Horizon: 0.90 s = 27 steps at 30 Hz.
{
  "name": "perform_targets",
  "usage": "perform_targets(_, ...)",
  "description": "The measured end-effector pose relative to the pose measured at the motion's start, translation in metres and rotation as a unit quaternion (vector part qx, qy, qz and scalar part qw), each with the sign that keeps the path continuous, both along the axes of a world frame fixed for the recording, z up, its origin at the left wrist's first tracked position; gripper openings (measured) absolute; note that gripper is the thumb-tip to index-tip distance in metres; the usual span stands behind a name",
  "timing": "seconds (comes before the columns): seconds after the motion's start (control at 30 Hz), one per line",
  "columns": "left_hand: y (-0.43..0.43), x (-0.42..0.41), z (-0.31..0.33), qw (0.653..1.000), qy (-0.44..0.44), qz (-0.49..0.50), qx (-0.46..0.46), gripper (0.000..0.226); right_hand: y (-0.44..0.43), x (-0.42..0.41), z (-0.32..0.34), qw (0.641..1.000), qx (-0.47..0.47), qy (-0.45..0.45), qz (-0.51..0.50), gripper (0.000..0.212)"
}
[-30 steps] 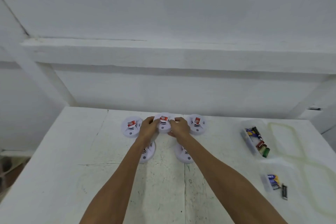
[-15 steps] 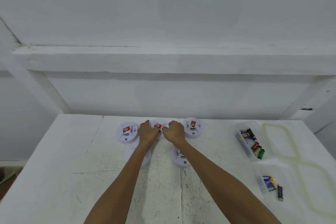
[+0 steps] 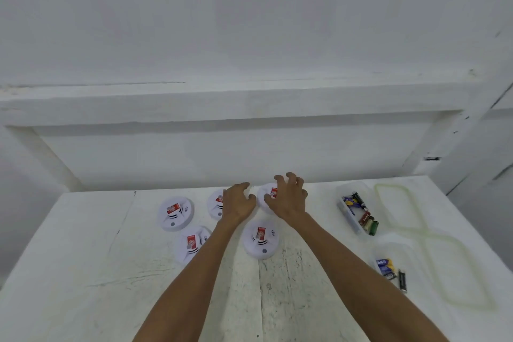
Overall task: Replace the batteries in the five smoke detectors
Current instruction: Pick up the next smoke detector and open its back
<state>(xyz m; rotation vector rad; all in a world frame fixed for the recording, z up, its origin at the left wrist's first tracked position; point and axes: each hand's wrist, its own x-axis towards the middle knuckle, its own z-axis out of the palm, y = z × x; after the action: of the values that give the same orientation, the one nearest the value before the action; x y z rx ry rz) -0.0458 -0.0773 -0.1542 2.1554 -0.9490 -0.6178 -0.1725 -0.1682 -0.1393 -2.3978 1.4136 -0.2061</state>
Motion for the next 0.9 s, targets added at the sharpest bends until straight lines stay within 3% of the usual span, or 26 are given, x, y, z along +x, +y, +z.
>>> perform_targets(0.17, -0.009, -0.019, -0.002, 0.997, -0.021, -0.060, 0.049, 0.054, -0.012, -0.010, -0.033, 0.989, 0.141, 0.038, 0.011, 0.103)
perform_targets(0.27, -0.010, -0.029, -0.002, 0.995, -0.001, -0.086, 0.051, 0.055, -0.010, -0.016, -0.046, 0.991, 0.124, 0.040, 0.023, 0.094)
perform_targets(0.43, -0.005, -0.035, -0.001, 0.996, 0.032, -0.088, 0.004, 0.079, -0.010, -0.027, -0.050, 0.995, 0.085, -0.040, 0.035, 0.058)
perform_targets(0.57, -0.003, -0.034, -0.004, 0.995, 0.051, -0.082, -0.023, 0.059, -0.005, -0.047, -0.050, 0.987, 0.087, -0.128, 0.046, 0.066)
perform_targets(0.77, -0.004, -0.036, -0.005, 0.990, 0.037, -0.089, -0.102, 0.057, 0.008, -0.070, -0.040, 0.981, 0.031, -0.184, 0.048, 0.067)
perform_targets(0.9, -0.006, -0.052, -0.002, 0.979, 0.056, -0.091, -0.172, 0.043, 0.014, -0.091, -0.030, 0.970, 0.018, -0.240, 0.033, 0.064)
